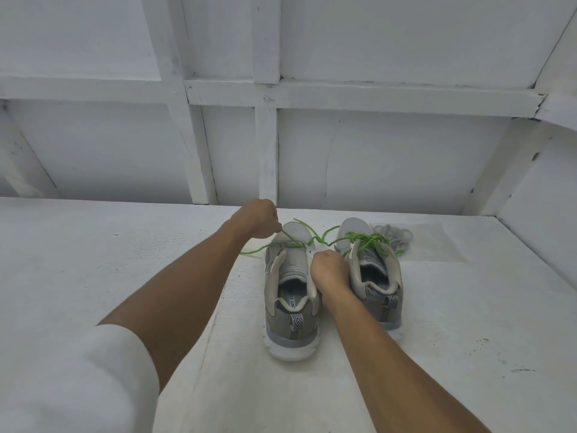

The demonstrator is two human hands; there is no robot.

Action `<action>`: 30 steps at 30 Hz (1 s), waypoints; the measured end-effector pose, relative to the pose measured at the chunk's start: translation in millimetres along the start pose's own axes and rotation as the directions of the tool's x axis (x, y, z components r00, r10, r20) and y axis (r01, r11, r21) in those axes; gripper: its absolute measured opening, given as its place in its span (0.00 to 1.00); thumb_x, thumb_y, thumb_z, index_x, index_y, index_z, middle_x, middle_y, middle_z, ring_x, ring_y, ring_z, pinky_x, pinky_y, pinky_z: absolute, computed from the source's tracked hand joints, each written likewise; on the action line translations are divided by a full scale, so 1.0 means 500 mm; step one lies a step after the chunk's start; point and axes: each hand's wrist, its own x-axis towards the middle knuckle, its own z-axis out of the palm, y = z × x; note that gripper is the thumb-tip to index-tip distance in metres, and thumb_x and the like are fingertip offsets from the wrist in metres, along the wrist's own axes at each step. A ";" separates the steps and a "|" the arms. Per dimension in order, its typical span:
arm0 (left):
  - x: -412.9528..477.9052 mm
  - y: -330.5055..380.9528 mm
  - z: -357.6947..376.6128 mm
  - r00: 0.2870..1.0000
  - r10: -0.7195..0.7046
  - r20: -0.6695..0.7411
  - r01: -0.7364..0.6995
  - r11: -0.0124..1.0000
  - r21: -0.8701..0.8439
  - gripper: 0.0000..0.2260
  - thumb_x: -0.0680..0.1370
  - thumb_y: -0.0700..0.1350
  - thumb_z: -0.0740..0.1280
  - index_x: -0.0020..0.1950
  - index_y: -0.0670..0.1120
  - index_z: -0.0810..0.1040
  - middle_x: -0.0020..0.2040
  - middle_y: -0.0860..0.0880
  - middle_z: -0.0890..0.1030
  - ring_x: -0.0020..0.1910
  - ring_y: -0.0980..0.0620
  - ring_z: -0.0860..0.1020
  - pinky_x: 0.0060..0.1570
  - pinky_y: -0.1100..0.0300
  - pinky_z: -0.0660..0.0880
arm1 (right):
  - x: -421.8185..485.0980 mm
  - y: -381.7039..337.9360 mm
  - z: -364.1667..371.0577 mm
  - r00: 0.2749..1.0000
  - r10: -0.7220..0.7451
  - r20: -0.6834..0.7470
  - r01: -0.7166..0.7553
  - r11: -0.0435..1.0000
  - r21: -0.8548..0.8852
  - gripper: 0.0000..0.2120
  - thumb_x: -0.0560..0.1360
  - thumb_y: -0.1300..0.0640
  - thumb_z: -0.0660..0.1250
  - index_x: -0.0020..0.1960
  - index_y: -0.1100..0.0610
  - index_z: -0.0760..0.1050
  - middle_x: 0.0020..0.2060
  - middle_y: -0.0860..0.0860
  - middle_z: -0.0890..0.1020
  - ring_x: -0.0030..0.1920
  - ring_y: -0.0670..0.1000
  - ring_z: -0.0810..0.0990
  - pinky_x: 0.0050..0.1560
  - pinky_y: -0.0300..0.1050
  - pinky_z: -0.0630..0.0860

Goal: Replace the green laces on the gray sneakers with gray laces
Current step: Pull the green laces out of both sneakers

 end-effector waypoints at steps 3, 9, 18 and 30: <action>0.002 -0.016 -0.012 1.000 -0.024 -0.005 0.024 1.000 -0.013 0.10 0.76 0.45 0.69 0.52 0.40 0.83 0.50 0.43 0.82 0.50 0.44 0.78 0.47 0.56 0.76 | -0.001 -0.001 -0.003 1.000 -0.010 0.003 0.010 1.000 0.004 0.15 0.80 0.63 0.52 0.55 0.68 0.75 0.48 0.60 0.76 0.43 0.55 0.70 0.41 0.43 0.63; -0.005 -0.058 -0.045 0.988 -0.091 -0.125 0.088 0.996 -0.028 0.11 0.75 0.44 0.67 0.47 0.36 0.81 0.44 0.40 0.82 0.46 0.41 0.80 0.44 0.52 0.77 | -0.007 0.002 -0.004 1.000 -0.009 0.014 0.009 0.999 0.047 0.15 0.80 0.62 0.54 0.59 0.68 0.75 0.57 0.63 0.78 0.56 0.61 0.77 0.47 0.47 0.70; -0.049 -0.109 0.000 0.981 -0.189 -0.041 0.193 0.974 0.122 0.10 0.73 0.48 0.70 0.44 0.41 0.77 0.42 0.45 0.78 0.42 0.46 0.78 0.39 0.56 0.75 | 0.005 0.002 0.003 1.000 -0.003 0.006 0.003 1.000 0.004 0.15 0.80 0.63 0.52 0.59 0.67 0.74 0.56 0.62 0.78 0.45 0.56 0.72 0.42 0.44 0.64; -0.053 -0.030 0.047 0.981 -0.139 0.132 0.177 0.919 -0.353 0.13 0.81 0.52 0.60 0.52 0.43 0.76 0.41 0.48 0.84 0.34 0.51 0.82 0.36 0.59 0.78 | 0.030 -0.073 -0.039 0.966 -0.140 0.216 0.192 0.952 -0.239 0.09 0.75 0.58 0.60 0.53 0.60 0.72 0.44 0.55 0.75 0.44 0.56 0.75 0.40 0.45 0.71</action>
